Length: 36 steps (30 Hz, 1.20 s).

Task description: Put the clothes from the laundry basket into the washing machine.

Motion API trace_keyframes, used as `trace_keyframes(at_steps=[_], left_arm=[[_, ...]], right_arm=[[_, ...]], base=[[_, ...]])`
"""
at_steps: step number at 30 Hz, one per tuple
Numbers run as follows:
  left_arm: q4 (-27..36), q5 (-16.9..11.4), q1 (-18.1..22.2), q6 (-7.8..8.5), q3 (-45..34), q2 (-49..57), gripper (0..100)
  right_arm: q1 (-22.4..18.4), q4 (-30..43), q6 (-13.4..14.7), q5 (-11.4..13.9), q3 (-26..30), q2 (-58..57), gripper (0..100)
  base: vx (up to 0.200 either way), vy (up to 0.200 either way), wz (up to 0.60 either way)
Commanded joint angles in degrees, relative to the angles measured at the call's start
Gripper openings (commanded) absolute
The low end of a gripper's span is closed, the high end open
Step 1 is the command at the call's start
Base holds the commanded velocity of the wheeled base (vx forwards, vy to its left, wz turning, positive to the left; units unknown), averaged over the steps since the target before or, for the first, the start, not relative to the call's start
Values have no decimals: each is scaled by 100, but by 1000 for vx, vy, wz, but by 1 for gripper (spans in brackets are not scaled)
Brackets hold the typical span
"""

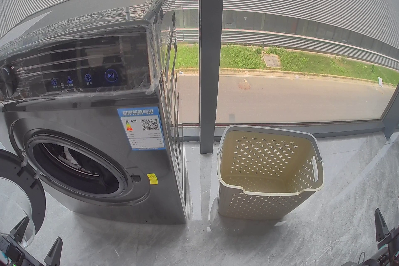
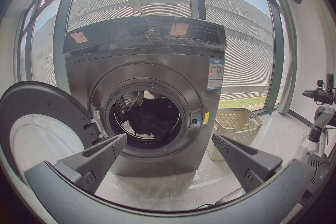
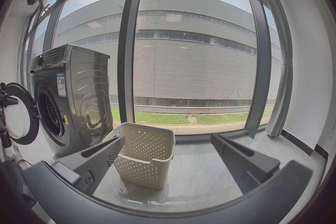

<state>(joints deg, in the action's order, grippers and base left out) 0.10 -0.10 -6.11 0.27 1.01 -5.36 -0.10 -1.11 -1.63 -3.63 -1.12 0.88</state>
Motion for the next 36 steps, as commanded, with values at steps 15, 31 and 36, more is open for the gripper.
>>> trace_keyframes(at_steps=[15,31,36], left_arm=[[-1,10,-4,8,-92,-17,100],[-10,10,-4,0,-92,-17,100],[-10,10,-4,0,-101,-17,100]], right_arm=[[1,-3,-4,3,-2,-88,100],[1,-3,-4,3,-2,-88,100],[1,-3,-4,-6,-2,-88,100]], base=[[133,0,0],[0,0,0],[-80,0,0]])
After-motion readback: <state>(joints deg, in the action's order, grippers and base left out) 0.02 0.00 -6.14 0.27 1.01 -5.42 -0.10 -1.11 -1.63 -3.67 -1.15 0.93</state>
